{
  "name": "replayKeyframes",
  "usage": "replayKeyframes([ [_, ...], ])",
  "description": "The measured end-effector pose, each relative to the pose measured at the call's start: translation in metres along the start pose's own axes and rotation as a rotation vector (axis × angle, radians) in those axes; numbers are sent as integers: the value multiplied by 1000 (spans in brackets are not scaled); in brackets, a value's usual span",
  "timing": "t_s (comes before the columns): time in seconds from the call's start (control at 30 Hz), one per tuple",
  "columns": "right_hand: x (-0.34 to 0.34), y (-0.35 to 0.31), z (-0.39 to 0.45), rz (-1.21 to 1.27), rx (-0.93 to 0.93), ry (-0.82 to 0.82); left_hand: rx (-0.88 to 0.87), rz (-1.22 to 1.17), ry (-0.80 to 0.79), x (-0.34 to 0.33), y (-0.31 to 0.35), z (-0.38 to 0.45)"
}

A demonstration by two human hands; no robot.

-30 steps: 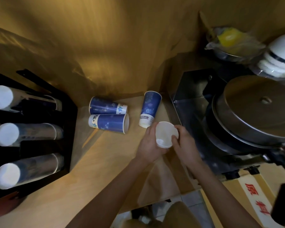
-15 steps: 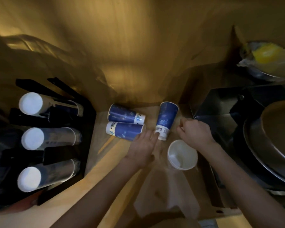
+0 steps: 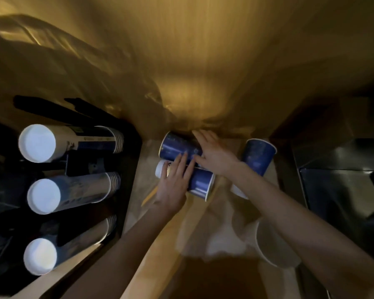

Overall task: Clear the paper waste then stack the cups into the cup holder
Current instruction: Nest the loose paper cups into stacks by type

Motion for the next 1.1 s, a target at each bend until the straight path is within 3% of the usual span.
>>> replayKeyframes([
  [0.2, -42, 1, 30, 65, -121, -182, -29, -71, -17, -24, -3, 1],
  [0.47, -56, 14, 39, 394, -322, -206, -33, 23, 183, -22, 4, -3],
  [0.77, -36, 34, 20, 519, -366, -269, -39, -159, 35, -33, 6, -24],
  [0.9, -21, 38, 10, 512, -362, -204, 96, -382, 60, -32, -5, -38],
  [0.97, 11, 19, -33, 532, -295, -56, 127, -565, 317, -2, 4, -72],
  [1.1, 31, 26, -43, 668, -314, -21, 288, -937, 493, 0, 3, -70],
])
Point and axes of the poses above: each hand's wrist, its own z-axis towards the middle knuckle, its own x-axis out of the back of the hand, y = z × x, the point moved 4 cm from there along z, towards the middle knuckle, and after that the axes turned 12 degrees about -x, right-handed, at the moved point
